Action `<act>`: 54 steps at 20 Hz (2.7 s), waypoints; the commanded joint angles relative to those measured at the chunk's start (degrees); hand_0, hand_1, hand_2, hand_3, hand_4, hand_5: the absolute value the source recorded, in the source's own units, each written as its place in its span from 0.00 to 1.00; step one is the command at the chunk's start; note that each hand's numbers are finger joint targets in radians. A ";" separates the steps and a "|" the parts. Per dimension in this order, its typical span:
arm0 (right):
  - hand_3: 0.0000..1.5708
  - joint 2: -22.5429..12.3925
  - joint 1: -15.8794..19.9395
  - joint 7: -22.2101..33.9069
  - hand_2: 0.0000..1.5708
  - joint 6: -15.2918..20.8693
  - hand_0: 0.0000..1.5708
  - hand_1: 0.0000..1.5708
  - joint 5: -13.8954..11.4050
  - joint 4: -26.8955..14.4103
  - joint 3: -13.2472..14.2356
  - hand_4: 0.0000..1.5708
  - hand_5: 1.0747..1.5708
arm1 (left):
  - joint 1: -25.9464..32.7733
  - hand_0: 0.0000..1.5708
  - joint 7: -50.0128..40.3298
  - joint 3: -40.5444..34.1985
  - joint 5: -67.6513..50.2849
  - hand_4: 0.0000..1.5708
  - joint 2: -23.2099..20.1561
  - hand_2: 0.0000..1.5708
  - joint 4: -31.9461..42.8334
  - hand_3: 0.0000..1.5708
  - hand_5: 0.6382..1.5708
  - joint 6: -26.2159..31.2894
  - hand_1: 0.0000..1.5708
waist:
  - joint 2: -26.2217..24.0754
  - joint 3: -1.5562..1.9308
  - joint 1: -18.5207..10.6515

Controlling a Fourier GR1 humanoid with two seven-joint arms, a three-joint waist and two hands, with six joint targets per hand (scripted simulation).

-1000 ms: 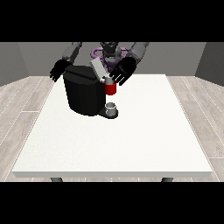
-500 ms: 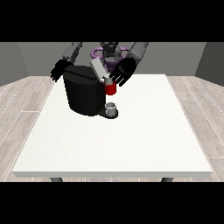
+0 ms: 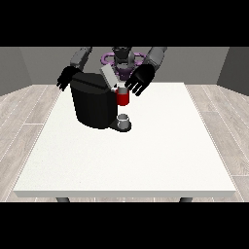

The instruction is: Insert the coffee pod into the coffee machine and close the lid

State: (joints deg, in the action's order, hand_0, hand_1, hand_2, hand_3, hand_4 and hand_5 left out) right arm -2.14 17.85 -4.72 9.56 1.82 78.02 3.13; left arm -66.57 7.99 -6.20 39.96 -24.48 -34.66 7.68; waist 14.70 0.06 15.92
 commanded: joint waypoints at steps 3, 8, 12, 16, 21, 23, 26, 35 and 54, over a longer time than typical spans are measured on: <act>0.00 0.08 -0.44 1.79 0.00 1.37 0.00 0.00 -0.27 0.95 0.06 0.28 1.00 | 2.01 0.36 4.46 2.54 2.38 0.15 -1.86 0.52 0.30 0.41 1.00 2.16 0.36 | -0.20 -0.05 -0.59; 0.00 -0.49 2.81 2.71 0.00 2.19 0.00 0.00 -0.63 0.19 0.78 0.22 1.00 | -0.46 0.00 3.28 2.90 3.21 0.00 -2.77 0.00 0.52 0.00 1.00 4.66 0.00 | 1.05 -0.04 -1.45; 0.00 -0.28 0.20 2.98 0.00 1.07 0.00 0.00 -0.43 0.71 -0.25 0.24 1.00 | -0.09 0.00 1.11 2.72 3.44 0.00 -1.40 0.00 0.70 0.00 1.00 4.94 0.00 | -1.70 -0.04 -0.23; 0.00 -0.87 -3.23 0.26 0.00 -1.21 0.00 0.00 1.71 -0.20 1.17 0.23 1.00 | 2.13 0.00 2.61 2.69 3.49 0.00 -1.84 0.00 -0.42 0.00 1.00 5.37 0.00 | -4.05 -0.04 -1.32; 0.00 1.56 -3.33 0.04 0.00 1.18 0.00 0.00 0.08 1.40 -0.88 0.26 1.00 | 2.64 0.00 1.83 1.52 2.93 0.00 -1.17 0.00 -0.07 0.00 1.00 5.42 0.00 | -5.21 -0.06 -1.79; 0.00 0.14 -5.46 -1.32 0.00 -1.74 0.00 0.00 1.67 1.74 -0.22 0.28 1.00 | 4.59 0.00 2.39 1.92 3.49 0.00 -0.47 0.00 -0.87 0.00 1.00 3.94 0.00 | -6.10 -0.05 -1.54; 0.00 0.56 -8.54 -2.29 0.00 -0.53 0.00 0.00 2.01 0.50 1.15 0.27 1.00 | 8.43 0.00 3.46 1.02 1.09 0.00 2.93 0.00 -2.20 0.00 1.00 3.84 0.00 | -10.04 -0.05 -4.51; 0.00 -4.94 -11.38 0.95 0.00 -4.01 0.00 0.00 1.86 1.48 2.09 0.23 1.00 | 15.74 0.00 4.47 -12.17 -15.95 0.15 11.78 0.00 -1.80 0.00 1.00 6.39 0.00 | -21.18 -0.13 -11.91; 0.00 -9.63 -4.37 6.80 0.00 -11.08 0.00 0.00 1.44 4.47 -0.24 0.15 1.00 | 34.21 0.00 4.22 -13.56 -28.79 0.04 22.87 0.00 -11.81 0.00 1.00 11.03 0.00 | -26.67 -0.04 -24.43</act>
State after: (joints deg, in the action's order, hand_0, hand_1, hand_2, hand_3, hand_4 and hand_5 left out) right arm -10.43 12.77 2.88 -0.05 3.90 83.88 2.64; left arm -35.03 13.29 -19.92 13.92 -2.97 -43.22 16.88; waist -12.38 -0.01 -6.33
